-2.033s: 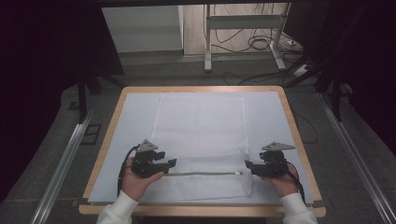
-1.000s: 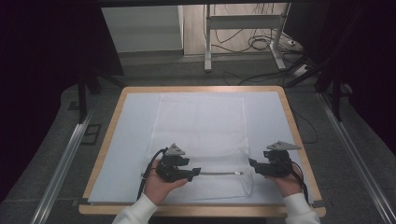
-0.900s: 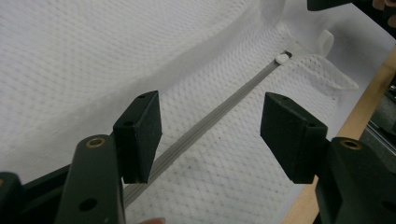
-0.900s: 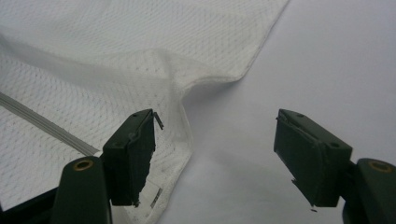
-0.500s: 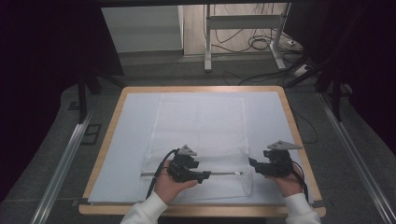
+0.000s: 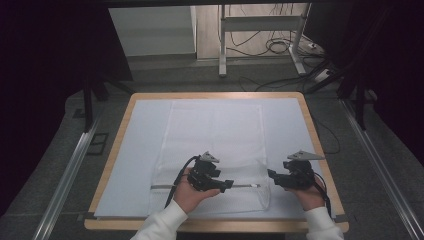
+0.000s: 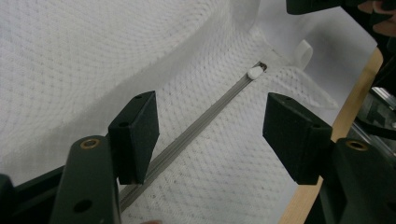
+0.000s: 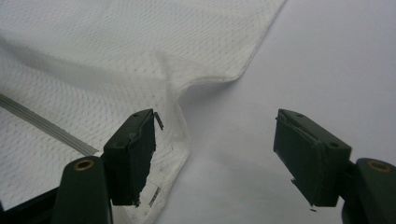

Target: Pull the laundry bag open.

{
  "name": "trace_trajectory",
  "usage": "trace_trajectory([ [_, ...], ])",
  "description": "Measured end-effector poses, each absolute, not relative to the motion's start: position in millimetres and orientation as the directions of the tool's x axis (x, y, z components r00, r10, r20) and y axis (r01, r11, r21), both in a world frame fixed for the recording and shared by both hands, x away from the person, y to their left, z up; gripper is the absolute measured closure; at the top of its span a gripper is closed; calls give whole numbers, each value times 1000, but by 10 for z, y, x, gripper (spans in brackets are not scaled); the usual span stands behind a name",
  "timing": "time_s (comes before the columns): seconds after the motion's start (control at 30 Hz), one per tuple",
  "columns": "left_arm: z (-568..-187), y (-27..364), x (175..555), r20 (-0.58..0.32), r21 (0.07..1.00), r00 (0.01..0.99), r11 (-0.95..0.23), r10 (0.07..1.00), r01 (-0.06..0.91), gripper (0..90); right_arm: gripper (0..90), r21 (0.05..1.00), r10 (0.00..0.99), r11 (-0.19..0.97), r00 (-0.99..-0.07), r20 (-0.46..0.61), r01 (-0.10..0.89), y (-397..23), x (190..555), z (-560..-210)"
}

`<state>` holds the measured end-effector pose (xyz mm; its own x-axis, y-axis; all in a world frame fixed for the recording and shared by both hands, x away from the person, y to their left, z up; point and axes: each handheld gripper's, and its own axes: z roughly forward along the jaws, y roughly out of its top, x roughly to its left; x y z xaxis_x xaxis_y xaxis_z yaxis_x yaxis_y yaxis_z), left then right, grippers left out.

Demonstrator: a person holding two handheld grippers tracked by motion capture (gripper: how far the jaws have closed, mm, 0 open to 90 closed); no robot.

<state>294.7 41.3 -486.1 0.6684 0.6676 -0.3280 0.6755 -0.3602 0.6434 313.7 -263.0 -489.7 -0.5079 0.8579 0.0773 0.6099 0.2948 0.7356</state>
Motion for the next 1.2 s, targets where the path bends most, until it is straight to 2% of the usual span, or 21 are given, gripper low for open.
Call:
trace_trajectory([
  [0.4, -4933, 79, 2978, -349, 617, 688, -397, 636, 680, 370, 290, 737, 870, 279, -486, 77, 615, -2684, 3150, -4898],
  [1.2, -5011, -203, 3122, -420, 564, 680, -414, 601, 714, 415, 290, 746, 872, 264, -481, 86, 611, -2732, 3162, -4883],
])
